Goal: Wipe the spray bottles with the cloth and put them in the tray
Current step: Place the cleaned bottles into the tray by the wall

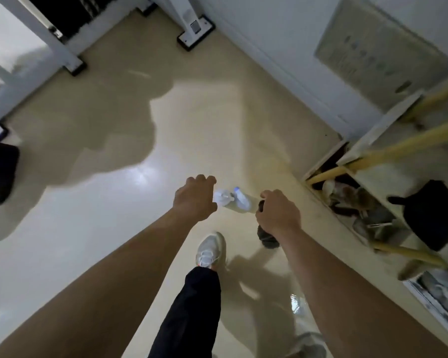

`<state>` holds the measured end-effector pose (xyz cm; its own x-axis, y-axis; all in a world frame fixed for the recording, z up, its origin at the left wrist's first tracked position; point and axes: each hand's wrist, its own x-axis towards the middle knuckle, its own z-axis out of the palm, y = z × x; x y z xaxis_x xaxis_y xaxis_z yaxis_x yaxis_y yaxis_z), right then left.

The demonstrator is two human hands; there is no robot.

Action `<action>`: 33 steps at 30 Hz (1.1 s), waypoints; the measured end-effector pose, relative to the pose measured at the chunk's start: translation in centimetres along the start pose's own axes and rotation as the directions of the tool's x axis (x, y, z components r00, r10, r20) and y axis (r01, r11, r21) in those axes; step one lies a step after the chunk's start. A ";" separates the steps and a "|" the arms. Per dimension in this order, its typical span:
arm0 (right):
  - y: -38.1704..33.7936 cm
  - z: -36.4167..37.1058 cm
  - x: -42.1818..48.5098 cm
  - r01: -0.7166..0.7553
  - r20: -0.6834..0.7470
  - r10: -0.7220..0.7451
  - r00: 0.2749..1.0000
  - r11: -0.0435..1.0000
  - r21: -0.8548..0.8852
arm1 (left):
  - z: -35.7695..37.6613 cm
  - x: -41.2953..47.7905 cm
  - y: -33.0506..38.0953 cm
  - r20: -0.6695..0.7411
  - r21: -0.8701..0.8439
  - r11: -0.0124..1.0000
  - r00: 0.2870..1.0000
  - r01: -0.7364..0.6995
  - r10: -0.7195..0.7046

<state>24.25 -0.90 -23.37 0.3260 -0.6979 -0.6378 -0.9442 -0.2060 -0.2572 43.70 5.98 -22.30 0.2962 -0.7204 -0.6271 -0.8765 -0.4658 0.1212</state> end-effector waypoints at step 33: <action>2.4 -16.7 -19.3 -0.133 -0.133 0.184 0.974 0.937 0.322 | -18.6 -13.1 10.9 0.045 0.024 0.930 0.930 -0.366 0.364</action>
<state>14.92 0.63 0.48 0.1372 -0.8086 -0.5721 -0.9130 0.1207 -0.3896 37.32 0.74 1.58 -0.0610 -0.8168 -0.5738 -0.9330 -0.1576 0.3234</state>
